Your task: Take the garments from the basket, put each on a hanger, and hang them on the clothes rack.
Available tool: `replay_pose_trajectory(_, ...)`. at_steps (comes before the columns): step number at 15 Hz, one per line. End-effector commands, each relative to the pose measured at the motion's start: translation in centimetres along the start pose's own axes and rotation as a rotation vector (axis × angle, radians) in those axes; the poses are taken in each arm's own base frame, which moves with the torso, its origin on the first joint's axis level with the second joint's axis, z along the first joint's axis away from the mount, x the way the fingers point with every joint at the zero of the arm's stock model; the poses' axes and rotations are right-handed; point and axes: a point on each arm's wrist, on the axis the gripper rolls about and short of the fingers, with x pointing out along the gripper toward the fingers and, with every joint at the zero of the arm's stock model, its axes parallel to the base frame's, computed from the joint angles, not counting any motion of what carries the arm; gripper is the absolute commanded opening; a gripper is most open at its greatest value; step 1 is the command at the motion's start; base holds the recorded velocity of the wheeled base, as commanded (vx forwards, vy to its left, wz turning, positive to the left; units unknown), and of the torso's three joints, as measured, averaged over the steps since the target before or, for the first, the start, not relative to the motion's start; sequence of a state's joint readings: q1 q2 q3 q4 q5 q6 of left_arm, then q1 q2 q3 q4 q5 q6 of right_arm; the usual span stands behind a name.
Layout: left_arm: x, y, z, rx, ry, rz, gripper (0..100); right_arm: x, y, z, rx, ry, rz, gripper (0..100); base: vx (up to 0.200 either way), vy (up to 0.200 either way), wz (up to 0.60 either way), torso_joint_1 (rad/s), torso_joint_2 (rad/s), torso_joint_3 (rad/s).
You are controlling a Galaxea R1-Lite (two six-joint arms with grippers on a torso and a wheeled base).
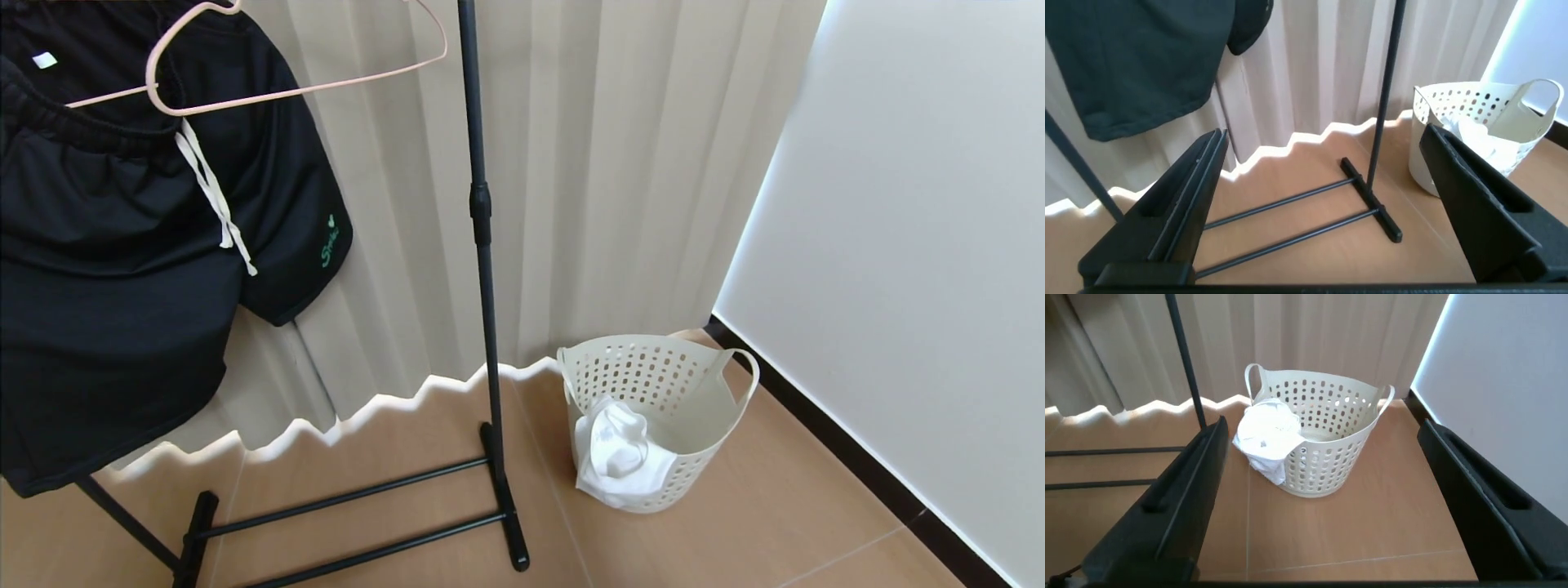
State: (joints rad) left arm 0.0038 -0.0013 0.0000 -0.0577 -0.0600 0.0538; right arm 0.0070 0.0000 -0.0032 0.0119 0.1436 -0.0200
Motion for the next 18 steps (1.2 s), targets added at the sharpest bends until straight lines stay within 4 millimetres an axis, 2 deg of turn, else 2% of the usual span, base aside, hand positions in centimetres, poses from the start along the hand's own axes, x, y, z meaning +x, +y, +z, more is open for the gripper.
replay_pose_trajectory(1, 0.01, 0.00, 0.01, 0.000, 0.001, 0.001, 100, 0.01, 0.00, 0.00, 0.000, 0.002, 0.001, 100, 0.000, 0.000, 0.00, 0.000, 0.00, 0.000)
replay_pose_trajectory(13, 0.01, 0.00, -0.02, 0.000, 0.004, 0.001, 100, 0.01, -0.01, 0.00, -0.001, 0.002, 0.000, 100, 0.000, 0.000, 0.00, 0.000, 0.00, 0.000)
replay_pose_trajectory(18, 0.01, 0.00, -0.02, 0.000, 0.004, 0.001, 100, 0.01, 0.00, 0.00, -0.001, 0.002, 0.001, 100, 0.000, 0.000, 0.00, 0.000, 0.00, -0.157)
